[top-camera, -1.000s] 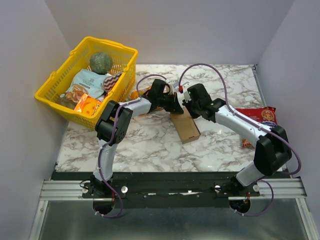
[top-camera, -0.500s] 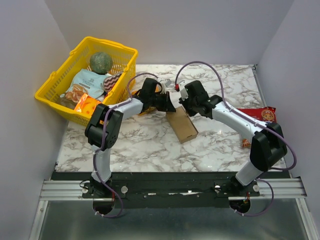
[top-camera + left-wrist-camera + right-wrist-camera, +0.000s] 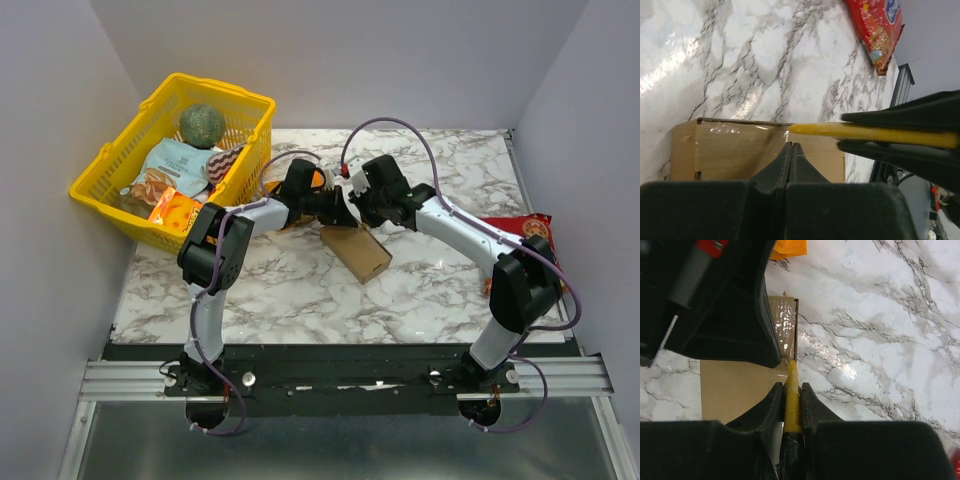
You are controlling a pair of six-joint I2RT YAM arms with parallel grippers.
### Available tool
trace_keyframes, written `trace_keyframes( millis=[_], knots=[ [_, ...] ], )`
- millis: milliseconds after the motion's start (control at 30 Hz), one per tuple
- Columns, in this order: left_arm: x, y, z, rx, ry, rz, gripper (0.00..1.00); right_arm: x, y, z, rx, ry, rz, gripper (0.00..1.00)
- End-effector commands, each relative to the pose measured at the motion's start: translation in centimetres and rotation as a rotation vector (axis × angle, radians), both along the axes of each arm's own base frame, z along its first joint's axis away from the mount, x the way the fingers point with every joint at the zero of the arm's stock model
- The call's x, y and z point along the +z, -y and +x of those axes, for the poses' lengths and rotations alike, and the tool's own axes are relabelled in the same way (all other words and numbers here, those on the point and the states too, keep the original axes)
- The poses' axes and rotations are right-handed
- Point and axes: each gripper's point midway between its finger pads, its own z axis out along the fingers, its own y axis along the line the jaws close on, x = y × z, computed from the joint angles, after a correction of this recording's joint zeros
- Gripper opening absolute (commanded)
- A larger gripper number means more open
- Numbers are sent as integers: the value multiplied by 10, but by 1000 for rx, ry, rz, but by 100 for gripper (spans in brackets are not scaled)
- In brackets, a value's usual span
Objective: Unpack the express box
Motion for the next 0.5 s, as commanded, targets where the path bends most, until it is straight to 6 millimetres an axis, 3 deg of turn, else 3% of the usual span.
trace_keyframes(
  millis=[0, 233, 467],
  knots=[
    [-32, 2, 3, 22, -84, 31, 0, 1, -9, -1, 38, 5, 12, 0],
    [-63, -6, 12, 91, -103, 124, 0, -5, -1, -12, 41, -9, -3, 0],
    [-81, -15, 19, 166, -76, 235, 0, -11, 12, -32, 6, -57, -2, 0]
  ],
)
